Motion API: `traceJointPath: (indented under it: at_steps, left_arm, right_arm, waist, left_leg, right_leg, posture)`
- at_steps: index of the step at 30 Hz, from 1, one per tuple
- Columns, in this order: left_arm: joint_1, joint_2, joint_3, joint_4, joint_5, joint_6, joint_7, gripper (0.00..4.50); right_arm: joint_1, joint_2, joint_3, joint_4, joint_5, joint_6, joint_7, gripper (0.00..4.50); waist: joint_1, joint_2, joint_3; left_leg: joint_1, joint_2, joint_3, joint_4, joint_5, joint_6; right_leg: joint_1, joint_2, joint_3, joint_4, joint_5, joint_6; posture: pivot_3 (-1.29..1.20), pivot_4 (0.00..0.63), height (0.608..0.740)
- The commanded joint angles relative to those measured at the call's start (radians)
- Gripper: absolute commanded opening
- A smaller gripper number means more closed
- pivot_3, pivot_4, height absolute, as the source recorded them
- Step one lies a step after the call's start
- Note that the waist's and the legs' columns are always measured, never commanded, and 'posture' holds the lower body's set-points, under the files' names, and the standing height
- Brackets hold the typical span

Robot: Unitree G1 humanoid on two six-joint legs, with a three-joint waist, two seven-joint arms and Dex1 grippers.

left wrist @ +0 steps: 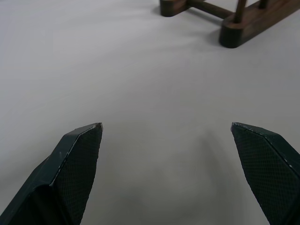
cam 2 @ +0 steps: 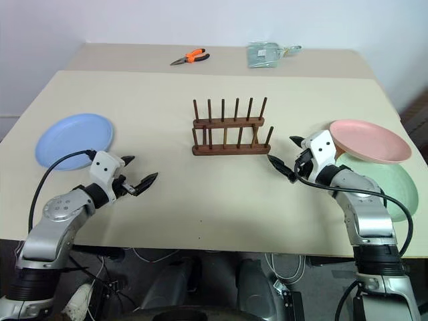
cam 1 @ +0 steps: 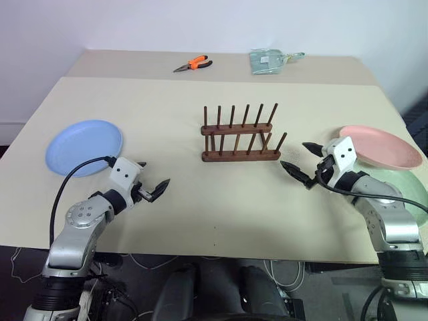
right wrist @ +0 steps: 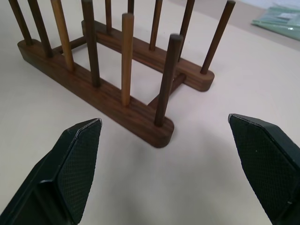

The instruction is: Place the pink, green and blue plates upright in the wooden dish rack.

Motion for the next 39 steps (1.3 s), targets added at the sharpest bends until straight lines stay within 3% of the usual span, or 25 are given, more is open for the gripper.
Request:
traceJointPath:
  at_steps: [1, 5, 8, 16, 24, 25, 26, 32, 35, 39]
  left_arm:
    - [-0.004, 0.004, -0.009, 0.001, 0.009, -0.02, -0.01, 4.5]
    - [-0.04, -0.012, -0.026, 0.029, -0.029, -0.005, -0.058, 4.5]
    - [-0.117, -0.002, -0.106, 0.118, -0.004, -0.034, -0.15, 4.5]
    - [-0.523, -0.122, -0.287, 0.682, 0.123, -0.228, -0.304, 4.5]
    - [-0.777, -0.267, -0.319, 1.146, 0.207, -0.415, -0.386, 4.5]
    - [-0.789, -0.279, -0.317, 1.174, 0.212, -0.432, -0.391, 3.97]
    - [-0.799, -0.29, -0.314, 1.197, 0.216, -0.446, -0.397, 3.72]
    - [-0.78, -0.311, -0.307, 1.206, 0.217, -0.497, -0.469, 0.82]
    - [-0.728, -0.304, -0.299, 1.117, 0.197, -0.492, -0.52, 0.82]
    - [-0.598, -0.274, -0.335, 0.845, 0.155, -0.417, -0.629, 0.82]
  right_arm:
    - [-0.01, 0.006, 0.009, -0.016, -0.035, -0.016, -0.019, 4.42]
    - [-0.019, 0.011, 0.022, 0.026, -0.079, -0.043, -0.037, 4.42]
    - [-0.027, 0.021, 0.03, 0.05, -0.105, -0.067, -0.049, 4.42]
    - [0.063, 0.054, -0.007, -0.072, -0.116, -0.06, -0.124, 4.42]
    - [0.265, 0.074, -0.074, -0.284, -0.115, 0.001, -0.216, 4.42]
    - [0.291, 0.078, -0.08, -0.309, -0.114, 0.008, -0.225, 4.46]
    - [0.315, 0.082, -0.085, -0.333, -0.114, 0.014, -0.234, 4.46]
    - [0.372, 0.089, -0.079, -0.392, -0.123, 0.042, -0.253, 4.46]
    - [0.368, 0.079, -0.074, -0.388, -0.124, 0.052, -0.242, 4.46]
    - [0.36, 0.055, -0.106, -0.342, -0.109, 0.047, -0.212, 4.46]
  waist:
    - [-0.001, 0.0, 0.0]
    - [0.002, 0.0, 0.0]
    - [0.005, 0.0, 0.0]
    - [0.024, 0.0, 0.0]
    - [0.026, 0.0, -0.001]
    - [0.024, 0.0, -0.001]
    - [0.024, 0.0, -0.001]
    - [0.022, 0.001, -0.001]
    - [0.023, 0.001, -0.002]
    - [0.022, 0.001, -0.002]
  left_leg:
    - [0.0, 0.0, 0.0, 0.0, 0.0, 0.0]
    - [0.0, 0.0, 0.0, 0.0, 0.001, 0.001]
    - [0.0, 0.0, 0.0, 0.001, 0.001, 0.001]
    - [0.0, -0.002, 0.0, 0.002, 0.001, 0.002]
    - [0.0, -0.003, 0.0, 0.006, 0.001, 0.004]
    - [0.0, -0.003, 0.0, 0.007, 0.001, 0.004]
    - [0.0, -0.003, 0.0, 0.008, 0.0, 0.005]
    - [0.001, -0.002, 0.0, 0.013, -0.001, 0.006]
    - [0.001, -0.002, -0.001, 0.015, -0.001, 0.007]
    - [0.001, -0.002, 0.0, 0.015, -0.002, 0.008]
  right_leg:
    - [0.0, 0.0, 0.0, 0.0, 0.0, 0.0]
    - [0.0, 0.0, 0.0, 0.0, 0.0, 0.0]
    - [0.0, 0.0, -0.001, 0.0, 0.0, 0.0]
    - [0.001, 0.001, -0.004, 0.002, 0.003, 0.005]
    - [0.004, 0.003, -0.006, 0.002, 0.004, 0.008]
    - [0.004, 0.003, -0.006, 0.002, 0.004, 0.008]
    - [0.004, 0.003, -0.006, 0.003, 0.004, 0.008]
    - [0.006, 0.004, -0.006, 0.004, 0.004, 0.009]
    - [0.007, 0.004, -0.006, 0.005, 0.004, 0.009]
    - [0.007, 0.004, -0.006, 0.005, 0.004, 0.009]
  posture:
    - [0.0, 0.15, 0.738]
    - [0.0, 0.15, 0.738]
    - [0.0, 0.15, 0.738]
    - [0.0, 0.15, 0.738]
    - [0.0, 0.15, 0.738]
    - [0.0, 0.15, 0.738]
    - [0.0, 0.15, 0.738]
    - [0.0, 0.15, 0.738]
    - [0.0, 0.15, 0.738]
    - [0.0, 0.15, 0.738]
